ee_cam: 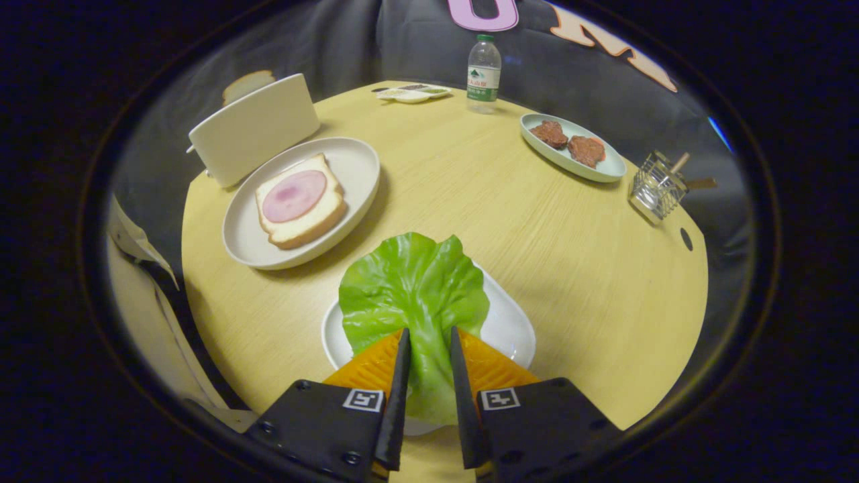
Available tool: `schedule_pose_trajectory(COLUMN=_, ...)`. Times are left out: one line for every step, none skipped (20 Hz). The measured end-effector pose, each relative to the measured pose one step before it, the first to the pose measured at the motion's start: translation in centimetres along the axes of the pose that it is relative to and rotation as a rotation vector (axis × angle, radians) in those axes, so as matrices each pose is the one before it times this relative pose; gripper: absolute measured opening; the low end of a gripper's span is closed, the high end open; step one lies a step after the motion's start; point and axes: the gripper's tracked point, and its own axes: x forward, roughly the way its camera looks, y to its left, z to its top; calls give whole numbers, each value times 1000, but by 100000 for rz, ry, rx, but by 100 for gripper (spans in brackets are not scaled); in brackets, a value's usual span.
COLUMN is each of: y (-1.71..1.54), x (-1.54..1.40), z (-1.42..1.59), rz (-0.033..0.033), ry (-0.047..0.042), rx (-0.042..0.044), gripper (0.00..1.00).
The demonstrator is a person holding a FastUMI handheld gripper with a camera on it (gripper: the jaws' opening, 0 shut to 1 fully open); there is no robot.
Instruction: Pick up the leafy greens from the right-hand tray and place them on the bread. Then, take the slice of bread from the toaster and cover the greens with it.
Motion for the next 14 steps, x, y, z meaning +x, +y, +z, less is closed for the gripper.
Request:
schedule_pose_trajectory(y=-190, x=-70, z=-250, rz=-177, ry=172, rx=-451, gripper=24)
schedule_pose_trajectory(y=41, x=39, z=137, rz=-240, ry=-185, rx=-178, gripper=21)
schedule_pose_trajectory(y=-5, x=-43, z=-52, rz=-141, ry=441, rx=88, gripper=21)
schedule_pose_trajectory(y=97, x=2, z=140, rz=289, ry=-69, rx=-107, gripper=19)
schedule_pose_trajectory(y=-117, x=-120, z=139, rz=-995, ry=-742, rx=-773, gripper=18)
schedule_pose_trajectory(y=130, x=69, z=-121, rz=-554, ry=520, rx=-1347, gripper=16)
schedule_pose_trajectory(y=211, x=-29, z=60, rz=-86, ry=194, rx=-768, gripper=14)
schedule_pose_trajectory(y=151, x=-106, z=8, rz=204, ry=566, rx=-961, gripper=12)
schedule_pose_trajectory(y=6, x=27, z=25, rz=6, ry=577, rx=-573, gripper=11)
schedule_pose_trajectory(y=-40, x=-118, z=135, rz=-600, ry=18, rx=-706, gripper=9)
schedule_pose_trajectory(y=156, x=-223, z=87, rz=124, ry=-5, rx=-290, gripper=7)
schedule_pose_trajectory(y=52, x=-241, z=382, rz=-186, ry=-811, rx=-276, gripper=6)
schedule_pose_trajectory(y=217, x=-286, z=197, rz=151, ry=-384, rx=161, gripper=4)
schedule_pose_trajectory(y=32, x=-357, z=445, rz=-38, ry=-753, rx=-125, gripper=4)
